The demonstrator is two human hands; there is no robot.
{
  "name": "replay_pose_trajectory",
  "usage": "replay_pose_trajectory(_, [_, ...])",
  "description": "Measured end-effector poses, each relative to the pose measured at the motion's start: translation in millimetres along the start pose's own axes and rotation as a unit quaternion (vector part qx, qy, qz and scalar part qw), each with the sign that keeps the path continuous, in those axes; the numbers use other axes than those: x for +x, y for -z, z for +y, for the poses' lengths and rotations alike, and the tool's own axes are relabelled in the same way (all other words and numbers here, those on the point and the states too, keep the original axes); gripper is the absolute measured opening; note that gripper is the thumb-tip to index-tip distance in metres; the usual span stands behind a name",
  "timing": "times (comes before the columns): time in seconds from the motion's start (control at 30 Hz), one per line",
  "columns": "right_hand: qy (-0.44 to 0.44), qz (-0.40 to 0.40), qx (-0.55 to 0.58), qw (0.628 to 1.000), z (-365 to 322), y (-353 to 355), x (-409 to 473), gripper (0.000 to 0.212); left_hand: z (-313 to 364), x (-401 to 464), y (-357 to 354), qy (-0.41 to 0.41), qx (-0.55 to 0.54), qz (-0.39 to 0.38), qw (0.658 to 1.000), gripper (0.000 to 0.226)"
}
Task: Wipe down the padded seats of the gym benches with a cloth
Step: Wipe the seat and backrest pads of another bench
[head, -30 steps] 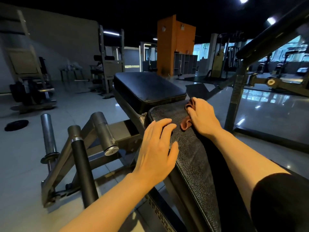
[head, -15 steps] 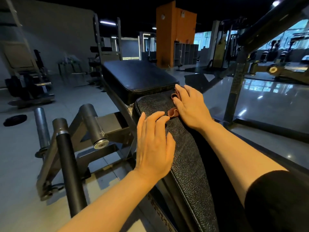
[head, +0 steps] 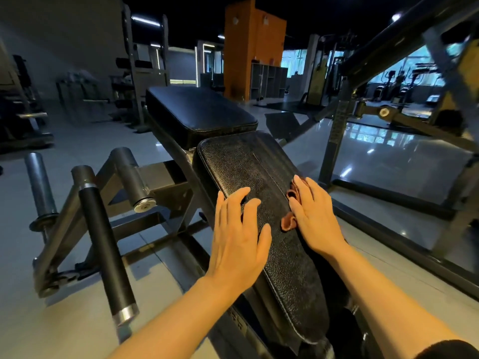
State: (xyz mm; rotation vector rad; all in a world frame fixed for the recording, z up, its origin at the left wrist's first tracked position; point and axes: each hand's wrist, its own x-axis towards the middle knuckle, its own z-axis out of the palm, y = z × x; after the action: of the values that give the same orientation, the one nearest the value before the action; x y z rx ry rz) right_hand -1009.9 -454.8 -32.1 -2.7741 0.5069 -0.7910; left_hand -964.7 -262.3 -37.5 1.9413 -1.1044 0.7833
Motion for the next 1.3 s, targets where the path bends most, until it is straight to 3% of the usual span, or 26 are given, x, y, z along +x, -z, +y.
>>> replay_pose_trajectory(0.23, [-0.042,0.000,0.038,0.998,-51.7,8.5,-13.6,0.061,-3.0,-3.2,18.5,0.019,-0.014,-0.009,1.000,0.039])
replay_pose_trajectory(0.57, [0.059,-0.021,0.043,0.997,-154.8,9.0,64.0,0.053,-52.6,26.3,55.4,0.074,-0.007,-0.048,0.996,0.054])
replay_pose_trajectory(0.77, [0.052,-0.006,0.117,0.992,-135.8,9.5,32.7,0.048,-25.2,2.5,43.6,0.111,-0.050,-0.065,0.991,0.064])
replay_pose_trajectory(1.0, [-0.003,-0.014,0.115,0.993,-73.4,11.5,-56.3,0.048,31.8,-66.5,16.1,0.128,-0.090,-0.082,0.984,0.066])
replay_pose_trajectory(1.23, [-0.105,0.005,0.097,0.990,-30.6,5.5,-115.4,0.050,48.9,-99.5,2.8,0.086,-0.067,-0.084,0.990,0.050])
replay_pose_trajectory(1.3, [-0.076,0.016,0.070,0.995,-44.5,3.1,-121.7,0.055,48.2,-100.8,2.8,0.089,-0.082,-0.064,0.991,0.048])
